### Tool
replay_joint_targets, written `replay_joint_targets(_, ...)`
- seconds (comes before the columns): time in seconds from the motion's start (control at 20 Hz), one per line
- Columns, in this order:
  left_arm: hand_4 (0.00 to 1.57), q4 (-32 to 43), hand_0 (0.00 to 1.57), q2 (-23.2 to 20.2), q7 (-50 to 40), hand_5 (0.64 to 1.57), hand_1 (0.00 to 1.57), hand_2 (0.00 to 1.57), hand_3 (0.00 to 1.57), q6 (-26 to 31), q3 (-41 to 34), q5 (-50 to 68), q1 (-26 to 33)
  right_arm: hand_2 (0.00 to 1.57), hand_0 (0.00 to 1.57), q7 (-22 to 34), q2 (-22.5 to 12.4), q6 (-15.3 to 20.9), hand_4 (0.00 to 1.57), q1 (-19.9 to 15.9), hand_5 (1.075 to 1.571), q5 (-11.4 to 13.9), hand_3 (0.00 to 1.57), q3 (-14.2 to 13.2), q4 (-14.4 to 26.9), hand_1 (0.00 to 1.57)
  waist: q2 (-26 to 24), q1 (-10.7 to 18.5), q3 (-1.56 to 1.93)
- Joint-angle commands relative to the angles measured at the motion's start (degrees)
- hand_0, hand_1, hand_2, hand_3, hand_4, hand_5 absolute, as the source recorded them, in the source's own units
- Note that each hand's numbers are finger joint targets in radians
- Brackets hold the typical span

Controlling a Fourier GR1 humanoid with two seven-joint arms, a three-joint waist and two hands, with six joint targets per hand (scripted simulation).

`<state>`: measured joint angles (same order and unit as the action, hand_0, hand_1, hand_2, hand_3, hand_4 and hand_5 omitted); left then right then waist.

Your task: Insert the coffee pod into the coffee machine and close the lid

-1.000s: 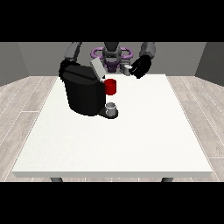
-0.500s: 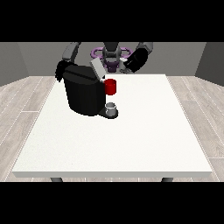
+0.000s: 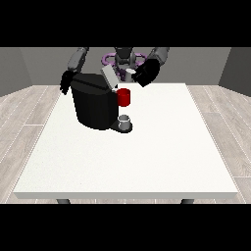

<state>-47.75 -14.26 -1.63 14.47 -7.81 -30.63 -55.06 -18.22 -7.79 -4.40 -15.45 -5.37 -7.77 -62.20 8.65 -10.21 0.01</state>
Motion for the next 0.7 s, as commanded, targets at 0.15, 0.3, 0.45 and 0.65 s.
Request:
replay_joint_targets(0.15, 0.63, 2.13, 1.39, -4.14, 0.75, 1.571, 1.39, 1.44, 1.36, -0.88, -3.6, 1.46, -6.64, 0.0, 0.0, -5.85, -0.2, -4.25, 0.07, -2.97, 1.571, -0.01, 0.0, 1.16, 1.2, 0.0, 7.5, -1.94, 0.01)
replay_joint_targets(0.3, 0.6, 3.79, 1.46, -5.95, -0.12, 1.571, 1.46, 1.46, 1.38, -2.94, -5.64, 1.75, -8.72, 0.0, 0.0, -6.77, -1.11, -6.65, 0.28, -3.69, 1.571, -0.27, 0.0, 1.74, -0.05, 0.0, 9.71, -4.28, 0.01)
replay_joint_targets(0.45, 0.6, 5.26, 1.44, -7.22, -0.24, 1.571, 1.44, 1.47, 1.38, -1.25, -6.29, 2.68, -9.03, 0.0, 0.0, -3.71, -0.71, -3.96, 0.29, -3.91, 1.571, 0.28, 0.0, 1.22, 0.85, 0.0, 8.32, -3.45, 0.0)
replay_joint_targets(0.65, 0.6, 6.28, 1.44, -5.62, -2.07, 1.571, 1.44, 1.48, 1.39, -1.99, -5.77, 2.72, -11.28, 0.0, 0.0, -2.54, 1.02, -1.75, 0.2, -6.51, 1.571, 1.13, 0.0, 1.86, 2.08, 0.0, 8.88, -3.71, 0.0)
